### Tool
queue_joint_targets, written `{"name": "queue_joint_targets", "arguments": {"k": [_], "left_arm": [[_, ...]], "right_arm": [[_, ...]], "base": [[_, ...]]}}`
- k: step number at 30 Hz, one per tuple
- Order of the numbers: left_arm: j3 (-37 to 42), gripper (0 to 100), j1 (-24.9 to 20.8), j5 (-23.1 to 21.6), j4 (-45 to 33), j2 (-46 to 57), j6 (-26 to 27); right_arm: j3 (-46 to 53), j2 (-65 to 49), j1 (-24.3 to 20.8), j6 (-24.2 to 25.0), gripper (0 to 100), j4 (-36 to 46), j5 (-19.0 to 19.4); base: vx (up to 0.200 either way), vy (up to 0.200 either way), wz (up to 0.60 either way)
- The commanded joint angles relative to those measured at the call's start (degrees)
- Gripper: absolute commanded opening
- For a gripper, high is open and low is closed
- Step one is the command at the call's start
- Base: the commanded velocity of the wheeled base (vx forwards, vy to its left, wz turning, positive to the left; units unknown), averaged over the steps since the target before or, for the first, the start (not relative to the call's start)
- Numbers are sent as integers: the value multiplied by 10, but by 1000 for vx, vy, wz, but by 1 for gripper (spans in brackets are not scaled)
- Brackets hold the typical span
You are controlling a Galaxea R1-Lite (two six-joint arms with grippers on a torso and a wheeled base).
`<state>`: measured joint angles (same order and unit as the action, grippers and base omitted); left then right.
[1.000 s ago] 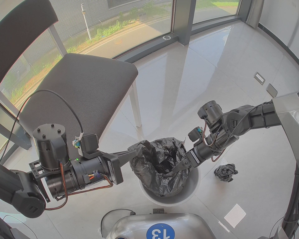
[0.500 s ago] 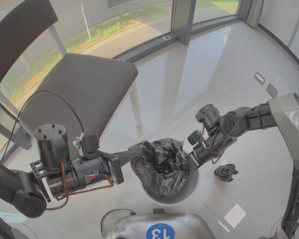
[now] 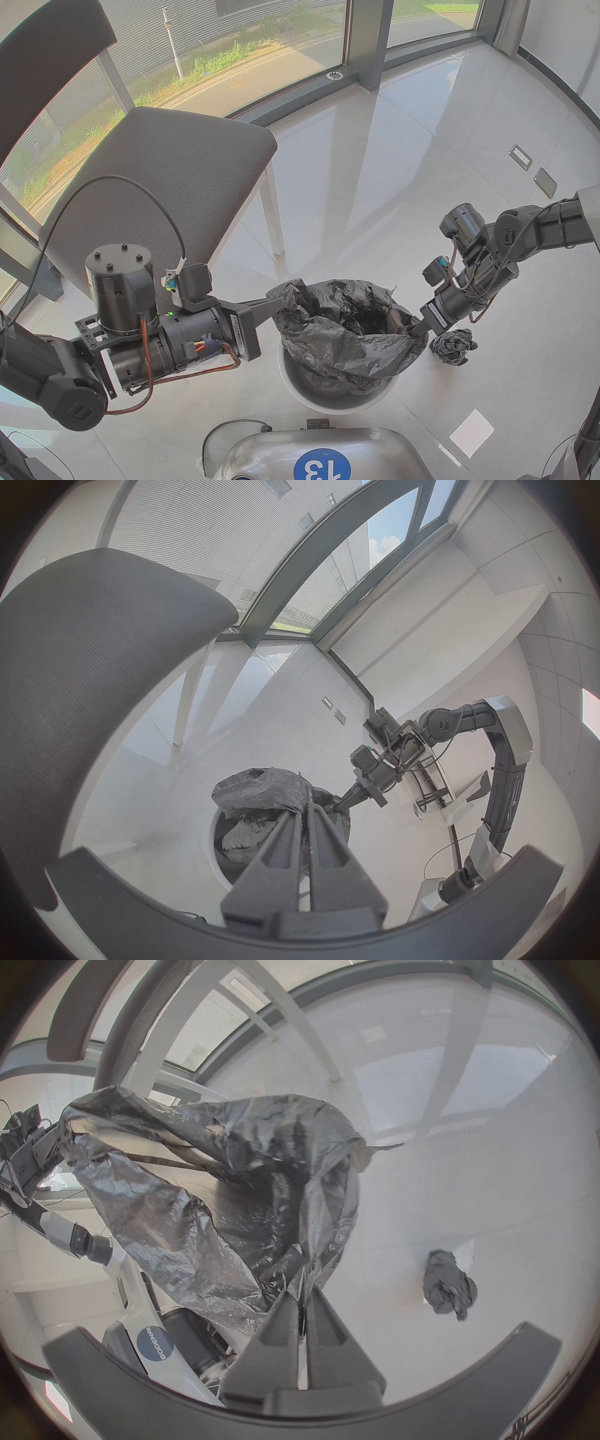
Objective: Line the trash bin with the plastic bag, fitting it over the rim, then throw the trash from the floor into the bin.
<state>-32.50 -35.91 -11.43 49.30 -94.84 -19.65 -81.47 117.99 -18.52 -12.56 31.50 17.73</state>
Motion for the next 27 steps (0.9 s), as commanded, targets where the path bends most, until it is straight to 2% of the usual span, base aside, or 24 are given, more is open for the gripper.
{"name": "queue_joint_targets", "arguments": {"k": [1,7,10,14,19,27], "left_arm": [[-29,0,-7,1,-1,-51,0],[-32,0,-10,2,-2,-94,1],[-27,0,5,1,-3,-103,2],[2,0,14,1,-3,-94,6],[45,0,13,1,-1,-72,6],[90,0,-4,1,-2,-41,6]], "right_arm": [[34,-22,37,-14,0,-3,-1],[41,21,45,-26,0,-47,-1],[51,44,30,-23,0,-86,-1],[74,44,13,-27,0,-94,-1],[109,40,-3,-33,0,-105,-1],[206,15,-36,-34,0,-180,-1]], "base": [[0,0,0],[0,0,0],[0,0,0],[0,0,0],[0,0,0],[0,0,0]]}}
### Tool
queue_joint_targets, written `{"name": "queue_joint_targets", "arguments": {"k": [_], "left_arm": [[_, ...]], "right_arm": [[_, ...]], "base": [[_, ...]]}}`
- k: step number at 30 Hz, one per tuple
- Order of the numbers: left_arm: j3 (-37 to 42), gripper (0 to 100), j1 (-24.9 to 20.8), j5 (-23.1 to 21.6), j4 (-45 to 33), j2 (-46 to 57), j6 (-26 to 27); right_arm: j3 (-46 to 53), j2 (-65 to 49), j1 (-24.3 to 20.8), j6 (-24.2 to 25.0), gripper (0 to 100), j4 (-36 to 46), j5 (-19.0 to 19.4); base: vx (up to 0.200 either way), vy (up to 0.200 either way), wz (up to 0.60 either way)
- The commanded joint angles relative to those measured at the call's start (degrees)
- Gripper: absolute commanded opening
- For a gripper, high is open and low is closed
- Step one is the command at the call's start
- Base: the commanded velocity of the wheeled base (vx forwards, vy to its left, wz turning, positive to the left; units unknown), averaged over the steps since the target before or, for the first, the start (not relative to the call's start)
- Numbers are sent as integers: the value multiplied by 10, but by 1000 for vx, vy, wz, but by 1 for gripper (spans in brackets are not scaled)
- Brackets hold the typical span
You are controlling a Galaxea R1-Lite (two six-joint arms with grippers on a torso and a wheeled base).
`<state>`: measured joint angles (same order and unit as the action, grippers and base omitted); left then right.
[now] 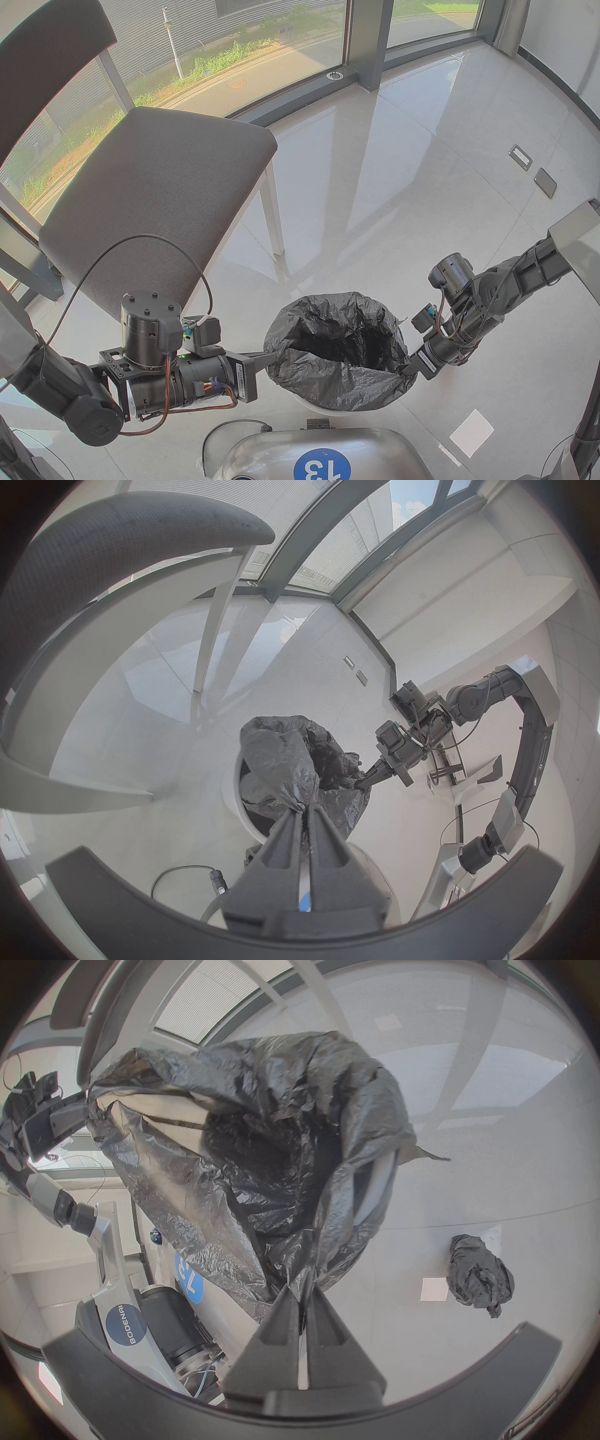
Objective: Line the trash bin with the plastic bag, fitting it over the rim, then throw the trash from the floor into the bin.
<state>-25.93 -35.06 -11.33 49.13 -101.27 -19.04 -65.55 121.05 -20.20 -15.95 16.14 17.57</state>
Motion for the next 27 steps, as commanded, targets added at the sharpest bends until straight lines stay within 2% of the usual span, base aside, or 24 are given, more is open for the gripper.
{"name": "queue_joint_targets", "arguments": {"k": [1,5,6,13,18,27], "left_arm": [[26,0,-13,0,0,23,0],[22,0,-13,0,0,18,0],[21,0,-14,0,0,16,0],[19,0,-14,1,-3,12,0],[19,0,-7,1,-3,10,0],[16,0,-24,12,-3,17,5]], "right_arm": [[50,-15,-19,-1,0,-33,-1],[50,-14,-14,-1,0,-37,-1],[48,-14,-12,-2,100,-37,-1],[40,-20,14,-2,100,-38,-2],[22,-49,30,-3,100,-37,-22],[17,-56,19,-5,100,-35,-25]], "base": [[0,0,0],[0,0,0],[0,0,0],[0,0,0],[0,0,0],[0,0,0]]}}
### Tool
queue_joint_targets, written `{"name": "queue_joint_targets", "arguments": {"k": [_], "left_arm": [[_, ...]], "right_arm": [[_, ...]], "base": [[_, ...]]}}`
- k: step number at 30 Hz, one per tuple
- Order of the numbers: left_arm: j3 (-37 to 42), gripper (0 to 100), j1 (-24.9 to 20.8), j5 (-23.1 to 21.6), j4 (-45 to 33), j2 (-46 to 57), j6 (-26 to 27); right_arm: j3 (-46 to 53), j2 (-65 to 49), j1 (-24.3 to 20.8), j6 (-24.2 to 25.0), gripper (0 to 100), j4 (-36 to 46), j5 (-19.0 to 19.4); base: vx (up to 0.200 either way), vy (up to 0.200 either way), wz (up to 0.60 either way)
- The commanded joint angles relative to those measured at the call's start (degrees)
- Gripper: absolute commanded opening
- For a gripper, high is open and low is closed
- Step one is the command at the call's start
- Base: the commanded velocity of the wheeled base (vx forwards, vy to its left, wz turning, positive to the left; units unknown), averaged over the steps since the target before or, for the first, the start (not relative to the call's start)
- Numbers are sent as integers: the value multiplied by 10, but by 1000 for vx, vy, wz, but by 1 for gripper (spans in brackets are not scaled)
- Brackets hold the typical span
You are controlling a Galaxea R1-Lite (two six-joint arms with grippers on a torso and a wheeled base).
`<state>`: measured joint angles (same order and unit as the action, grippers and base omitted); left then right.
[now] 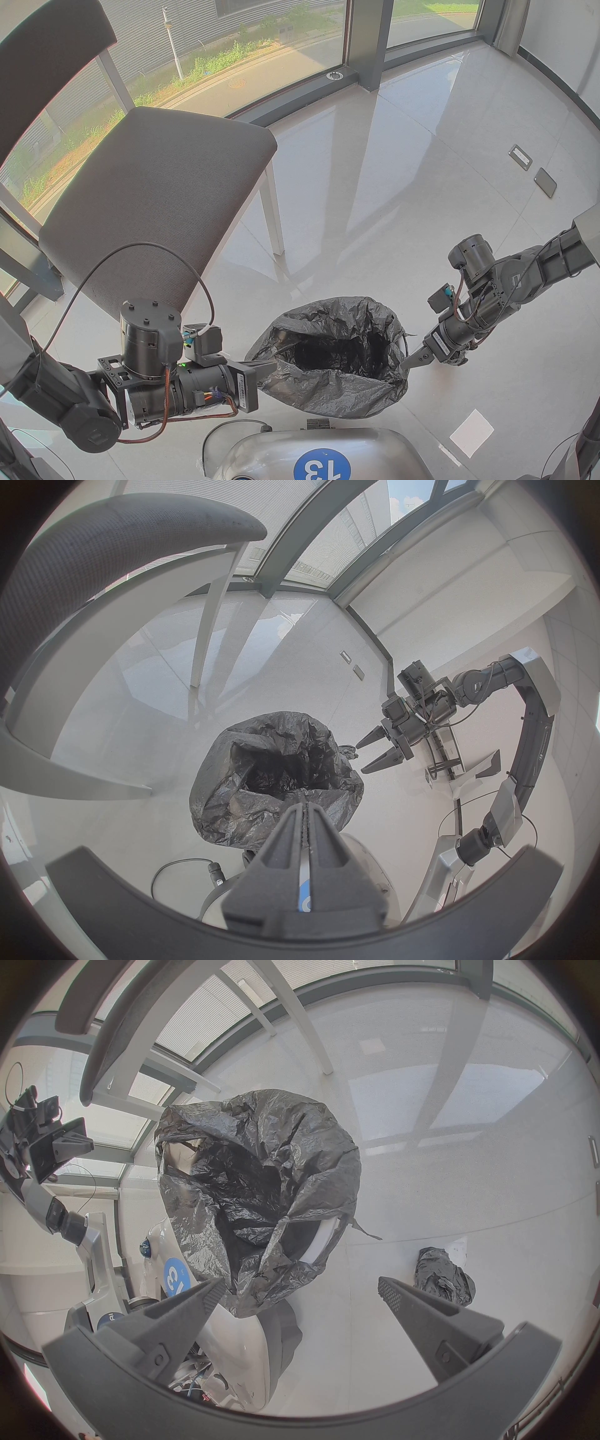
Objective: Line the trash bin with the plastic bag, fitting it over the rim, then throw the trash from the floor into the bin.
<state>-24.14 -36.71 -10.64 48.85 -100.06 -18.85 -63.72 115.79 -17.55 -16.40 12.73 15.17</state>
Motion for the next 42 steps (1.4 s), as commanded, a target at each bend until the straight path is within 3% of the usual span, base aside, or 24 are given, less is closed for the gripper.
{"name": "queue_joint_targets", "arguments": {"k": [1,6,17,18,31,42], "left_arm": [[-3,0,-7,7,0,6,5],[-3,0,-7,7,-1,13,11],[-19,0,-7,7,-1,16,11],[-22,0,-7,7,-1,16,11],[-38,0,-10,7,-2,14,11],[-43,0,-7,7,0,11,10]], "right_arm": [[-3,0,-13,0,100,-1,-3],[-16,17,-36,1,100,6,-28],[-30,53,-55,-1,100,11,-30],[-31,56,-54,-1,0,10,-29],[-34,54,-31,4,0,16,-56],[-36,44,44,-3,0,29,-57]], "base": [[0,0,0],[0,0,0],[0,0,0],[0,0,0],[0,0,0],[0,0,0]]}}
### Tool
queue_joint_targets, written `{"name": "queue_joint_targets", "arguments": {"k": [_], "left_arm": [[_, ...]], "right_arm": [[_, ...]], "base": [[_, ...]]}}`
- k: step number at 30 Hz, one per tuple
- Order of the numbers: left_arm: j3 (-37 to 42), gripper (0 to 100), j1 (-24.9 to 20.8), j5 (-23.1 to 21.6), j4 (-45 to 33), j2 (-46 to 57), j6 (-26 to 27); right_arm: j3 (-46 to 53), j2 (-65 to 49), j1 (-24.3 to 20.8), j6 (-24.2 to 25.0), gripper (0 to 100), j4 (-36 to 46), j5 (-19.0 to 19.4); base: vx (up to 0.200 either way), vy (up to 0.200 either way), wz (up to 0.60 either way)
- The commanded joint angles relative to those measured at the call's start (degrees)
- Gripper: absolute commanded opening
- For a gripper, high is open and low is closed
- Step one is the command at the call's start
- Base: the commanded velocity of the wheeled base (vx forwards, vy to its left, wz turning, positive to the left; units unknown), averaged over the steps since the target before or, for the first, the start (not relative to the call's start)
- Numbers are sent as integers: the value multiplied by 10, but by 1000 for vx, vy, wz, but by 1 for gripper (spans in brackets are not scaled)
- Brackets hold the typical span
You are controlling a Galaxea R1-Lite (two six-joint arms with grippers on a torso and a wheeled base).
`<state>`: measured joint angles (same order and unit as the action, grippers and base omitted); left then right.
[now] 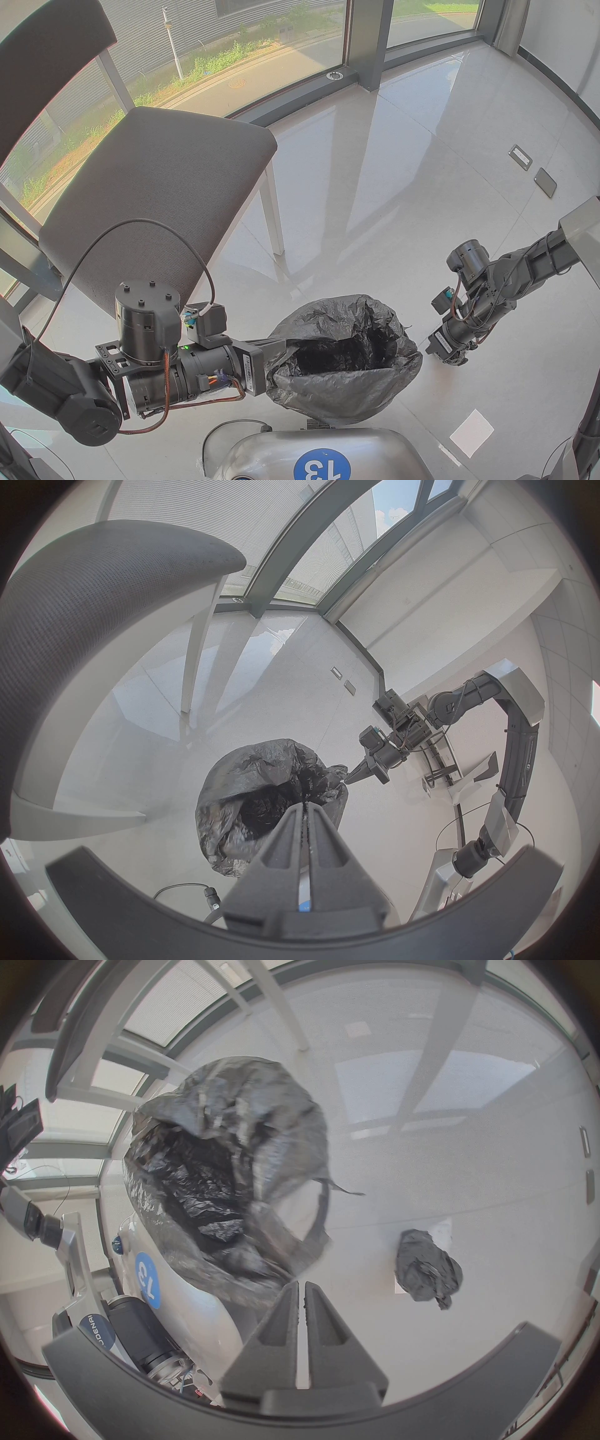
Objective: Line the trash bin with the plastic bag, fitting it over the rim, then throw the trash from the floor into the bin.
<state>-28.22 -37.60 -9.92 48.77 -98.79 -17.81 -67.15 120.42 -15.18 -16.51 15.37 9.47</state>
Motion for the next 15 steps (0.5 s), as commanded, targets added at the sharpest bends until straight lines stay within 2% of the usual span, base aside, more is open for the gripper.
{"name": "queue_joint_targets", "arguments": {"k": [1,8,14,15], "left_arm": [[-3,0,2,0,1,-2,0],[-3,0,4,0,1,-2,0],[-4,0,4,0,1,-2,0],[-4,0,4,0,1,-2,0]], "right_arm": [[-2,-1,25,-3,0,3,0],[-2,-3,45,-12,0,10,0],[-5,-19,19,-23,0,11,1],[-5,-22,17,-27,100,10,1]], "base": [[0,0,0],[0,0,0],[0,0,0],[0,0,0]]}}
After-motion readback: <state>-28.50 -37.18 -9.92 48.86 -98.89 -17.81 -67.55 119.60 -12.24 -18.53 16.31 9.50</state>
